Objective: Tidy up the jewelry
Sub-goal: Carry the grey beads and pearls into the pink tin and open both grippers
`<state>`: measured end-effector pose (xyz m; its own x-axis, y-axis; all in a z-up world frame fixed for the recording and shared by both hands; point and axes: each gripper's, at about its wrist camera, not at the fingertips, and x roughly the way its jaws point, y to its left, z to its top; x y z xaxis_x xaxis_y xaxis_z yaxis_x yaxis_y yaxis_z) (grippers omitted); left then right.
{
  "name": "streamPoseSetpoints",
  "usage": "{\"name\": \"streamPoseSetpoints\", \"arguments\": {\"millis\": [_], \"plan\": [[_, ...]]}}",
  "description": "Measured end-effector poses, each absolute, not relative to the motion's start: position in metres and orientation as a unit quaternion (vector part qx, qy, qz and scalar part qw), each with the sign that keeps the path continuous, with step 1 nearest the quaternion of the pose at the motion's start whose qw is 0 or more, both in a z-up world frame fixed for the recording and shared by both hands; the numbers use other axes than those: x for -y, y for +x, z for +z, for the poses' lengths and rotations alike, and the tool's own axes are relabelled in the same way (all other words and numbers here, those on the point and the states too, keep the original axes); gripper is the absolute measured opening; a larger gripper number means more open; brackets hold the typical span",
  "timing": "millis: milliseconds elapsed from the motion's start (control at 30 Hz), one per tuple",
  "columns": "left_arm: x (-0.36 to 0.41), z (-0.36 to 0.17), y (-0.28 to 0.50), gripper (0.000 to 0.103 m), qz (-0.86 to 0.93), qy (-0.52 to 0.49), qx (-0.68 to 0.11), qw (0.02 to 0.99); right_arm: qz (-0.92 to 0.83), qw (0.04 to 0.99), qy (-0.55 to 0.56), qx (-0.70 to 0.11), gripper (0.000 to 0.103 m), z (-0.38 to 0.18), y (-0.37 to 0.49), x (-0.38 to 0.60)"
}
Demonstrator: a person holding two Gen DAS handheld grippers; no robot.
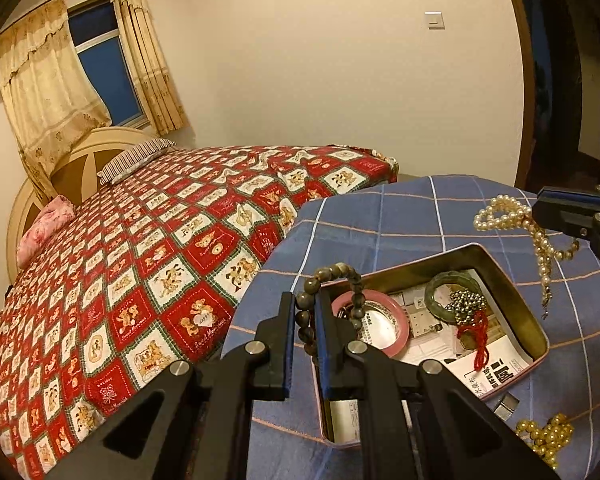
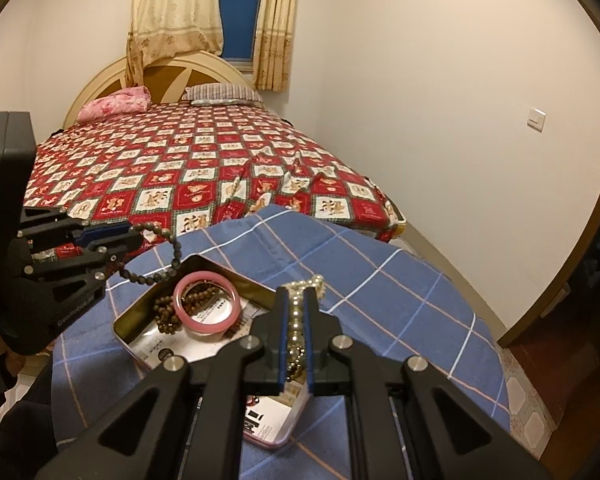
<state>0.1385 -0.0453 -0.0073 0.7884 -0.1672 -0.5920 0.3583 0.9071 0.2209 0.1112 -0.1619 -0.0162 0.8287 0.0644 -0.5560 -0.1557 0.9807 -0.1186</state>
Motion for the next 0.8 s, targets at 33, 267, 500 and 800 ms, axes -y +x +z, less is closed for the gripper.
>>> {"name": "streamPoseSetpoints", "arguments": {"millis": [33,267,500,800], "plan": [[0.046,-0.009,0.14,0.009,-0.142,0.163,-0.295,0.931,0.059,0.952,-0.08,-0.288,0.008,-0.018,0.113,0.161],[0.052,-0.018,0.142,0.009,-0.143,0.169,-0.3,0.928,0.066,0.946,-0.085,-0.305,0.008,-0.032,0.126,0.152],[0.055,-0.026,0.144,0.009,-0.142,0.172,-0.305,0.926,0.07,0.942,-0.084,-0.317,0.008,-0.046,0.133,0.146],[0.06,-0.04,0.149,0.009,-0.138,0.18,-0.317,0.921,0.078,0.937,-0.078,-0.33,0.008,-0.061,0.137,0.145]]}}
